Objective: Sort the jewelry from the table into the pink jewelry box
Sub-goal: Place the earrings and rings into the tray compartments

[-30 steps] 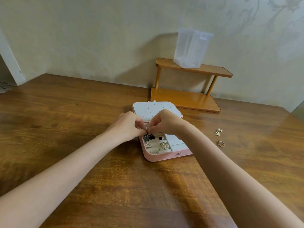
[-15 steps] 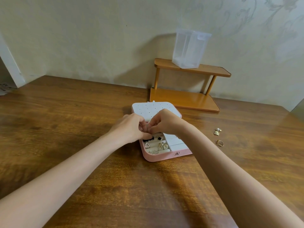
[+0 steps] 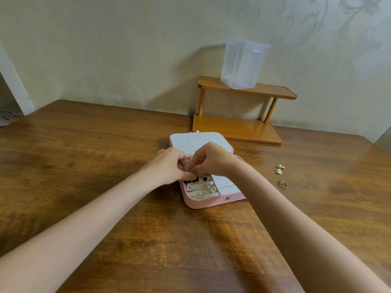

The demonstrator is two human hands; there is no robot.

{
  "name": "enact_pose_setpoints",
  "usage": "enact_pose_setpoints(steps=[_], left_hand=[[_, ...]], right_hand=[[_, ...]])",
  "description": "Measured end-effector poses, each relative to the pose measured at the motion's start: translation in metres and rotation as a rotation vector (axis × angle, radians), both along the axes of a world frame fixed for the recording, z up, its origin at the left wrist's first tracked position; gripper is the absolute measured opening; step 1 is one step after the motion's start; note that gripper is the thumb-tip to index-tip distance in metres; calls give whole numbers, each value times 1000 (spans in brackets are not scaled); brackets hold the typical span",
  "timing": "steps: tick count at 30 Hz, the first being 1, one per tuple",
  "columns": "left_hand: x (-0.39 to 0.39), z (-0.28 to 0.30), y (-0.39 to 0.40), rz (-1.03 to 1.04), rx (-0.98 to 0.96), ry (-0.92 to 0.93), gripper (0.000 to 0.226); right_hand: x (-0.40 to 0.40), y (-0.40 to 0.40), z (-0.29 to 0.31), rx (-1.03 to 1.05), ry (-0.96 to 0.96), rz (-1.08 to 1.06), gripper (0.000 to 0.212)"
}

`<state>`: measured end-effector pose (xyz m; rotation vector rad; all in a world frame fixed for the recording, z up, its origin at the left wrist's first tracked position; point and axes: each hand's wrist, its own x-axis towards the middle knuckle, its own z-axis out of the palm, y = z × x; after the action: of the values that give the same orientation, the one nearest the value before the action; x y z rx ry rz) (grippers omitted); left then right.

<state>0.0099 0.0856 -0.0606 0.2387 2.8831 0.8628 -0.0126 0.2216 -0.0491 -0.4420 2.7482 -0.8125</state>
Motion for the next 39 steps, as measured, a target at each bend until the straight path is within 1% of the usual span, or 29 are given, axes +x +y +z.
enact_pose_setpoints(steps=[2, 6, 9, 11, 15, 17, 19, 22, 28, 30, 32, 33, 35, 37, 39], left_hand=[[-1, 4, -3, 3, 61, -13, 24], [-8, 12, -9, 39, 162, 47, 23], [-14, 15, -1, 13, 178, 66, 18], [-16, 15, 15, -43, 172, 74, 14], [-16, 16, 49, -185, 157, 97, 9], [-16, 15, 62, -247, 138, 91, 10], [-16, 14, 71, -289, 129, 79, 11], [-18, 9, 76, -319, 126, 73, 10], [-19, 6, 79, -309, 129, 83, 15], [-19, 7, 81, -279, 181, 121, 17], [-19, 9, 82, -238, 249, 175, 18], [-19, 9, 82, -222, 282, 196, 18], [-21, 10, 83, -179, 369, 192, 13], [-21, 10, 83, -126, 511, 101, 14], [-19, 11, 86, -108, 647, -28, 23]], right_hand=[[0, 5, 4, -54, -30, -32, 17], [-2, 33, 21, -274, -19, -210, 15], [-4, 61, 32, -331, -10, -322, 13], [-7, 83, 36, -261, 41, -397, 13], [-15, 139, 31, 65, 257, -531, 21], [-16, 162, 19, 186, 257, -583, 23], [-14, 175, 3, 259, 192, -579, 19], [-11, 180, -17, 247, 141, -548, 20], [-9, 184, -21, 216, 213, -520, 13], [-11, 183, -15, 135, 275, -541, 13], [-10, 176, -2, -87, 294, -538, 11], [-7, 170, 6, -225, 245, -504, 12], [-1, 154, 21, -451, 67, -373, 12], [4, 138, 31, -537, -73, -231, 9], [6, 125, 35, -551, -134, -133, 9]])
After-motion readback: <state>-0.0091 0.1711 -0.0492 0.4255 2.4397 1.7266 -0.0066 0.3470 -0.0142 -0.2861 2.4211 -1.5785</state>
